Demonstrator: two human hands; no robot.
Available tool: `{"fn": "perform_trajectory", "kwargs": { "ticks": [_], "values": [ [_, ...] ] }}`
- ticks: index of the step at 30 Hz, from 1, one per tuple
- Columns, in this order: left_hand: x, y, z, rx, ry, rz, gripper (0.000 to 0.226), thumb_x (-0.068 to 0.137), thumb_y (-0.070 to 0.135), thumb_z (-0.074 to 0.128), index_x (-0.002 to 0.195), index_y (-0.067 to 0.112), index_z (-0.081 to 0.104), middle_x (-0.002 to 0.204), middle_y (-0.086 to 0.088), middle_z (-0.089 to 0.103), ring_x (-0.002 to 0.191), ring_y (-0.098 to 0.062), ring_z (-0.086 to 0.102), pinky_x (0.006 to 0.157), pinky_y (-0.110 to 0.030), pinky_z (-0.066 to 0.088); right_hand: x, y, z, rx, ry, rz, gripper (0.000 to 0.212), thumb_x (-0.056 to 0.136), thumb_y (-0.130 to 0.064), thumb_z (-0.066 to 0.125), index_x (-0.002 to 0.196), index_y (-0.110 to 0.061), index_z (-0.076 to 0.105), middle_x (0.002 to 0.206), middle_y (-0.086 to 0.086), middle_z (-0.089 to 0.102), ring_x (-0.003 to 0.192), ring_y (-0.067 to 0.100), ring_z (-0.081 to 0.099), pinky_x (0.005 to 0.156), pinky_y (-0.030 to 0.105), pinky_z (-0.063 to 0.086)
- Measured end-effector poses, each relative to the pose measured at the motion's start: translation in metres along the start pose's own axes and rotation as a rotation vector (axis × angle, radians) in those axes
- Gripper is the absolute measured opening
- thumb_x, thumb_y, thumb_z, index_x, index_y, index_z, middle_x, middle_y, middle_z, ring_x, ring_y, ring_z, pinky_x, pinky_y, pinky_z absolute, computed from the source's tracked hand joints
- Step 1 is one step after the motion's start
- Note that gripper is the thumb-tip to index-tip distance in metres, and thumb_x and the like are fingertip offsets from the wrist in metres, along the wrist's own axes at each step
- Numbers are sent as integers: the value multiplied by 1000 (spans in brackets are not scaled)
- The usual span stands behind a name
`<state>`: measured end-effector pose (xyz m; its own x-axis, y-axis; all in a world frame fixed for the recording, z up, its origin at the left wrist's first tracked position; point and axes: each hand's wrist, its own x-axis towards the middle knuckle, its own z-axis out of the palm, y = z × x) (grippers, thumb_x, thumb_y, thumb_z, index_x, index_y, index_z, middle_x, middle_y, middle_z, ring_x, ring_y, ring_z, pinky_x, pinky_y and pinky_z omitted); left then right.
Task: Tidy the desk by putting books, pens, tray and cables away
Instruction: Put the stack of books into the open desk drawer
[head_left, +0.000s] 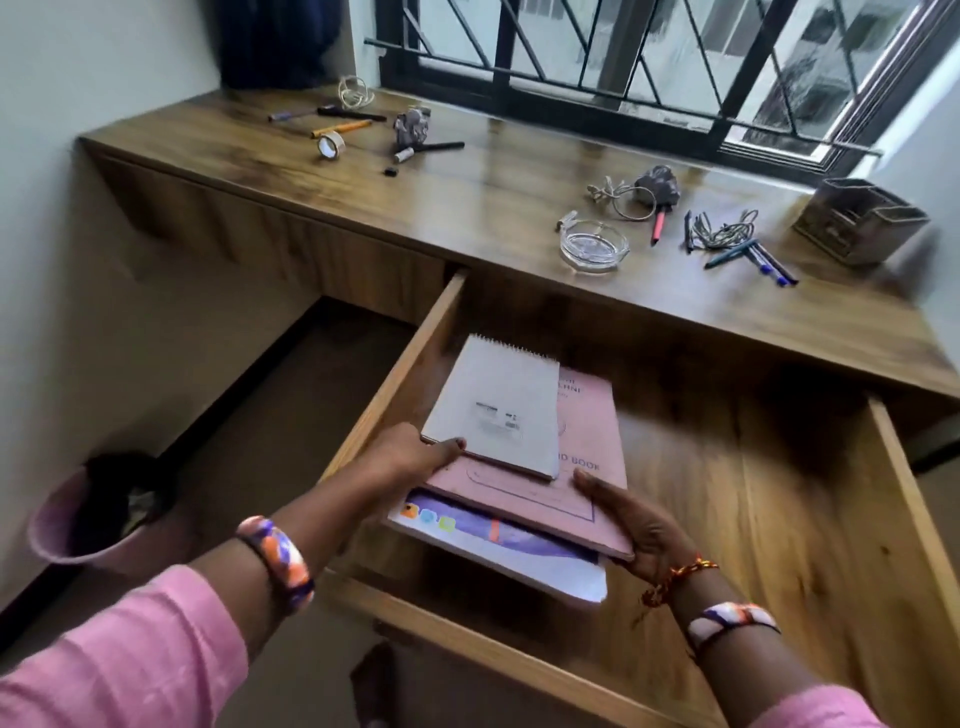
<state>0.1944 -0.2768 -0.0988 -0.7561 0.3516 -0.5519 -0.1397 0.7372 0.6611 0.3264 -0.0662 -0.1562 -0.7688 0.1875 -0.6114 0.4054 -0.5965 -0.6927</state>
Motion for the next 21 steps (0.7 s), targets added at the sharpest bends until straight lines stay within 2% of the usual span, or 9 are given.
{"fn": "perform_trajectory", "kwargs": {
  "ticks": [3, 6, 8, 10, 12, 14, 17, 19, 21],
  "values": [
    [7, -11, 15, 400, 27, -35, 52, 89, 50, 51, 110, 4, 59, 111, -13, 63, 91, -27, 61, 66, -27, 44, -11, 5, 0, -224, 72, 57, 54, 62, -24, 80, 109, -5, 61, 88, 11, 73, 68, 21, 69, 59, 31, 59],
    [8, -23, 11, 661, 108, -8, 41, 93, 42, 49, 112, 7, 59, 116, -11, 61, 101, -28, 59, 73, -29, 43, -17, 13, 16, -649, 97, 173, 26, 85, -26, 65, 104, -10, 59, 86, 7, 65, 69, 20, 62, 56, 29, 55],
    [7, -29, 7, 792, 156, 26, 27, 94, 26, 46, 108, 9, 61, 115, -9, 62, 103, -26, 60, 74, -31, 45, -9, 15, 28, -829, 99, 202, 33, 88, -22, 62, 113, -2, 55, 93, 15, 64, 73, 27, 63, 62, 35, 56],
    [1, -29, 8, 939, 183, 39, 23, 94, 17, 43, 107, 12, 61, 114, -6, 62, 101, -24, 61, 70, -31, 45, 1, 17, 36, -1008, 130, 192, 43, 86, -25, 64, 117, 4, 56, 109, 24, 64, 89, 36, 64, 80, 45, 54],
    [-9, -27, 12, 1138, 220, 82, 25, 93, 10, 41, 109, 13, 60, 112, -3, 62, 100, -22, 62, 66, -29, 42, 6, 18, 41, -1208, 165, 158, 47, 84, -31, 65, 114, 4, 59, 114, 24, 63, 102, 37, 62, 89, 45, 51],
    [-15, -21, 14, 1285, 286, 151, 24, 94, 7, 43, 109, 12, 60, 107, -2, 63, 95, -19, 63, 62, -28, 40, 10, 22, 44, -1245, 209, 75, 44, 80, -26, 70, 112, 2, 60, 112, 20, 65, 99, 35, 64, 86, 44, 53],
    [-10, -15, 8, 1233, 341, 325, 18, 92, 16, 52, 109, 13, 58, 95, -1, 60, 87, -19, 61, 60, -27, 41, 12, 27, 49, -1287, 251, 12, 41, 77, -22, 73, 110, 0, 61, 108, 18, 66, 91, 33, 67, 78, 42, 56],
    [1, -15, 7, 1158, 224, 413, 38, 89, 27, 59, 123, 15, 49, 108, -5, 58, 96, -21, 59, 70, -31, 46, 11, 26, 50, -1376, 255, 1, 43, 79, -27, 72, 112, -2, 61, 111, 16, 65, 96, 29, 65, 80, 35, 55],
    [11, -20, 10, 1138, 3, 370, 70, 84, 39, 62, 141, 17, 28, 141, -18, 40, 121, -28, 49, 93, -36, 43, 7, 25, 51, -1416, 268, 10, 43, 80, -30, 70, 111, -2, 61, 112, 15, 65, 99, 28, 64, 79, 30, 53]
  ]
}}
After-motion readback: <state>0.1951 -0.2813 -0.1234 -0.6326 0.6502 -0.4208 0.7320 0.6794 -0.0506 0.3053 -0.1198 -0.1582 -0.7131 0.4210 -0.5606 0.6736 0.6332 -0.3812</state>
